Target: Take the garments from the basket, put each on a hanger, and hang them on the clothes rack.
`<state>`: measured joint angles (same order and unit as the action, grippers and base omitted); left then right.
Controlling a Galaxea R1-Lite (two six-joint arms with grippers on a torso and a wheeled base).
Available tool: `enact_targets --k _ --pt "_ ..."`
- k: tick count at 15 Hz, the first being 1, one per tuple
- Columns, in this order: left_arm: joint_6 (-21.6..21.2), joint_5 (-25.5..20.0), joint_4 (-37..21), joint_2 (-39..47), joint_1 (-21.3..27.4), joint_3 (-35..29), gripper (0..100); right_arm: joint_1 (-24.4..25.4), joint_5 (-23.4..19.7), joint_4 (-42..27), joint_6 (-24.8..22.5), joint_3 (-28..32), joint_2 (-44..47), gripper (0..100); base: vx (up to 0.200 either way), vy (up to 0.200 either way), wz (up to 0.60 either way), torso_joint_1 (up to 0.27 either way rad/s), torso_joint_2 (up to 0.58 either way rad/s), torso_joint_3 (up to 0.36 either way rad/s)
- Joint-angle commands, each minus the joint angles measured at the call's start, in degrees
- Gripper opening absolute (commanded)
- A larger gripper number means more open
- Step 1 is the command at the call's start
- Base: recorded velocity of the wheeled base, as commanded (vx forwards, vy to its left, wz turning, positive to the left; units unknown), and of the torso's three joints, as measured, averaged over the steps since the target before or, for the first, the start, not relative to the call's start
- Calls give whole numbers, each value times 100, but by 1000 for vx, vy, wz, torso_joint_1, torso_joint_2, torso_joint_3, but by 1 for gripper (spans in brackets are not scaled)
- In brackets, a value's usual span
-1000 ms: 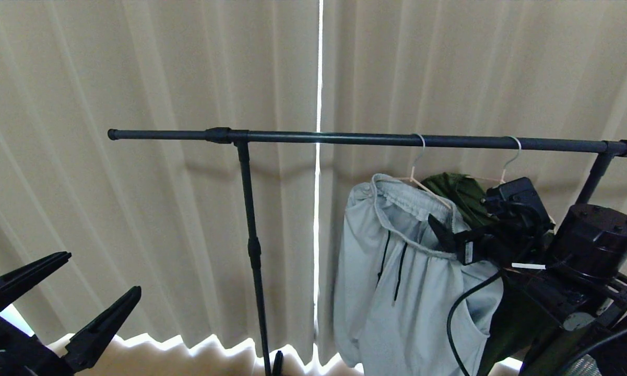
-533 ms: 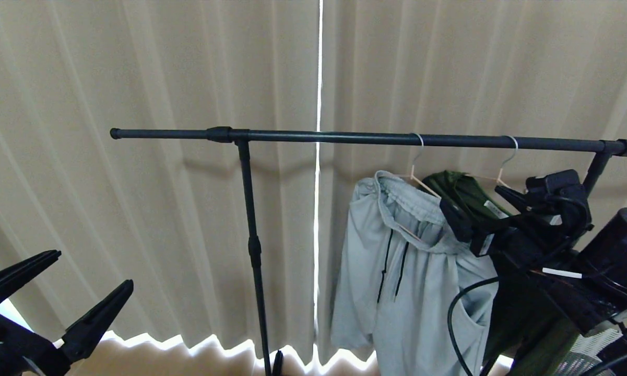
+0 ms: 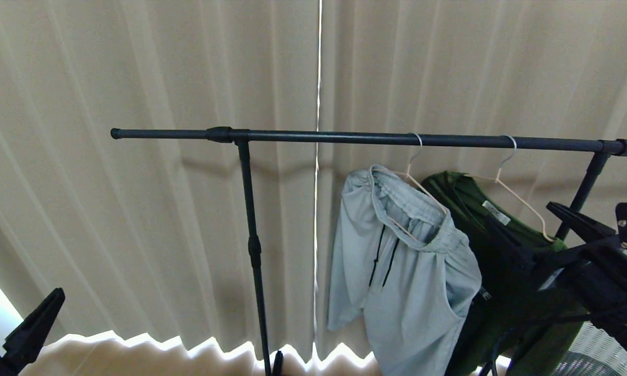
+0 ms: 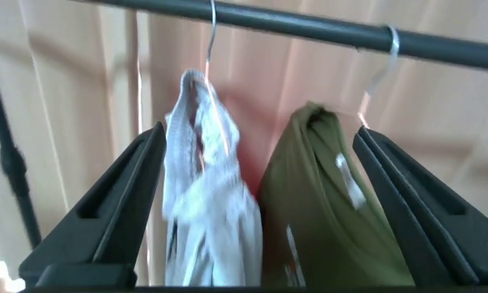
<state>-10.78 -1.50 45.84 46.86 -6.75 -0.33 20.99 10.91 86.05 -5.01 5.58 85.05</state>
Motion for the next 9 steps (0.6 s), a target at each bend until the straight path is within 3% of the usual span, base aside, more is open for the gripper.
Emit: enact_targets --k 1,3,4,5,6,9 --pt "32 -35 -813 -1241 -186 33 100 1 16 -27 -9 -330 -490 100 0 0 0 0 0 0" --pt "23 -35 -1868 -1970 -177 -37 100 -245 25 -194 -26 -558 -701 100 0 0 0 0 0 0" --pt "14 -43 -2606 -2401 -133 -73 100 -596 25 -493 -35 -558 -859 100 0 0 0 0 0 0" --pt "14 -43 -2975 -2612 -19 -81 100 -904 16 -783 -26 -558 -1008 100 0 0 0 0 0 0" --pt "14 -43 -3213 -2849 227 -81 100 -1176 -10 -1170 -18 -558 -1184 100 0 0 0 0 0 0" --pt "23 -26 -3652 -3376 851 33 100 -1264 -1 -2295 -26 -558 -2045 100 0 0 0 0 0 0"
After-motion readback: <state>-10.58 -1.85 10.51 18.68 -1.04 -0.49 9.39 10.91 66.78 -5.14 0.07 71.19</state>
